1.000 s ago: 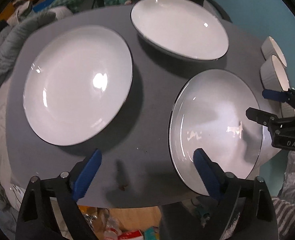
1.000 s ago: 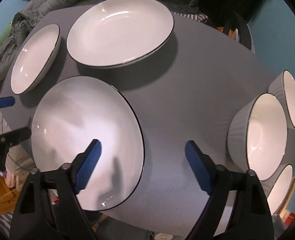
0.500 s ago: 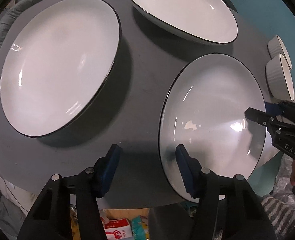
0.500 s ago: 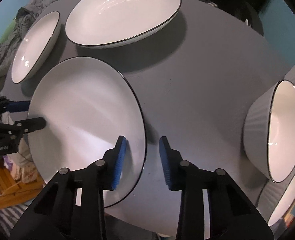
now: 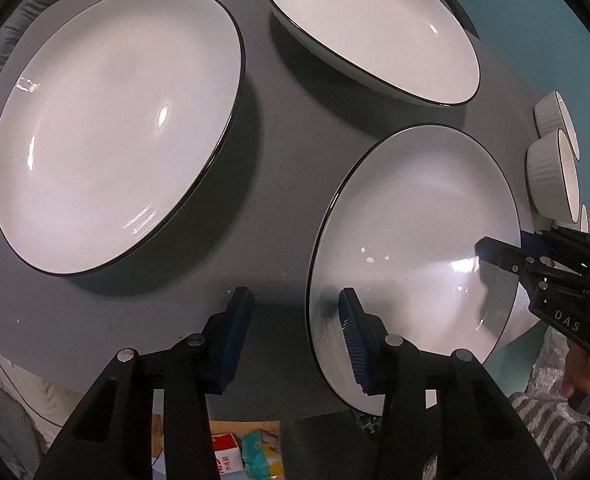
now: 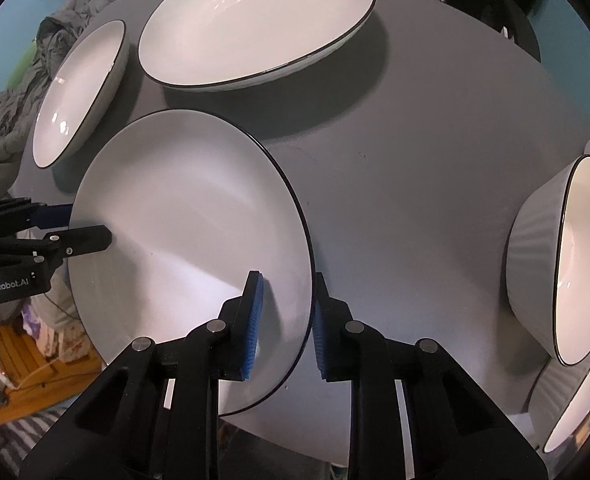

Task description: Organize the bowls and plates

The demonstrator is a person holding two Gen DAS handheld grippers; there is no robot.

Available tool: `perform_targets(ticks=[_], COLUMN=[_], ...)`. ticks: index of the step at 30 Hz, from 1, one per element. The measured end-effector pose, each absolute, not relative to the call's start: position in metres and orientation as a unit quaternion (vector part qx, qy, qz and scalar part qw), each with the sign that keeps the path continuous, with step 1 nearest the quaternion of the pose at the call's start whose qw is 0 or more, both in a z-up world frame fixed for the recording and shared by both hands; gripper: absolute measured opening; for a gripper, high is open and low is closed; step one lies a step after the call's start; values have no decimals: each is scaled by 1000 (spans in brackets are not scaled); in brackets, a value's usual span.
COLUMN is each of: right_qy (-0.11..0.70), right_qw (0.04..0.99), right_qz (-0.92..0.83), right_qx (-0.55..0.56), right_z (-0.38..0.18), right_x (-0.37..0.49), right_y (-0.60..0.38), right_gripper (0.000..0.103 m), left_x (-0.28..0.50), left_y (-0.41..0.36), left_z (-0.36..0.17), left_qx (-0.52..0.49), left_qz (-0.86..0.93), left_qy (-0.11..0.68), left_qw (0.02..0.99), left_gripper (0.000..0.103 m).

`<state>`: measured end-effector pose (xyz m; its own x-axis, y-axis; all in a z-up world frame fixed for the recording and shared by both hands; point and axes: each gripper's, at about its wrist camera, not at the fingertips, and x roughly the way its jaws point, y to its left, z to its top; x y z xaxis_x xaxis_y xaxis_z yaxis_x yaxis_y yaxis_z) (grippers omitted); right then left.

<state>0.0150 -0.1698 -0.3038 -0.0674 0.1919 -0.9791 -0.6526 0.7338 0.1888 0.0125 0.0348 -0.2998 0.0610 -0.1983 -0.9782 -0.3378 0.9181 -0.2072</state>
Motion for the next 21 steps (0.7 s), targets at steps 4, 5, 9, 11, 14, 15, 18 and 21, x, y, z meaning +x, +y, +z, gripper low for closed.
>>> perform_targets(ticks=[4,5,9,11,14,15,18,21], right_qy=[666,668,670,671,676,677,677,682], right_qw=[653,651,651,651,648,648,647,644], right_qz=[316,314,313,312,312,313,313,313], right_qx=[-176,-175,-173,-170,-160,-158,-157,-149], right_z=[-303,-303,-303,-304,-305,-305,-305,-305], right_x=[17,17,18,20,25,26,28,32], right_y=[-167,-168,-166,-167,-169,-170,-170,-175], right_gripper=[22,22,21,21,20,19,19,18], left_x=[22,23,30,30,25,25,26,26], left_y=[42,39,22,18,26,29,31,39], left_z=[-298,-298,-299,-301,-302,-302,-304,-304], left_qx=[-224,-220,-194,-205,-223,-225,-225,-225], left_qz=[33,36,42,48,53,53,46,38], left_qy=[685,687,691,690,686,686,686,685], left_qw=[692,692,695,693,691,690,690,692], left_gripper=[26,26,30,29,28,28,26,23])
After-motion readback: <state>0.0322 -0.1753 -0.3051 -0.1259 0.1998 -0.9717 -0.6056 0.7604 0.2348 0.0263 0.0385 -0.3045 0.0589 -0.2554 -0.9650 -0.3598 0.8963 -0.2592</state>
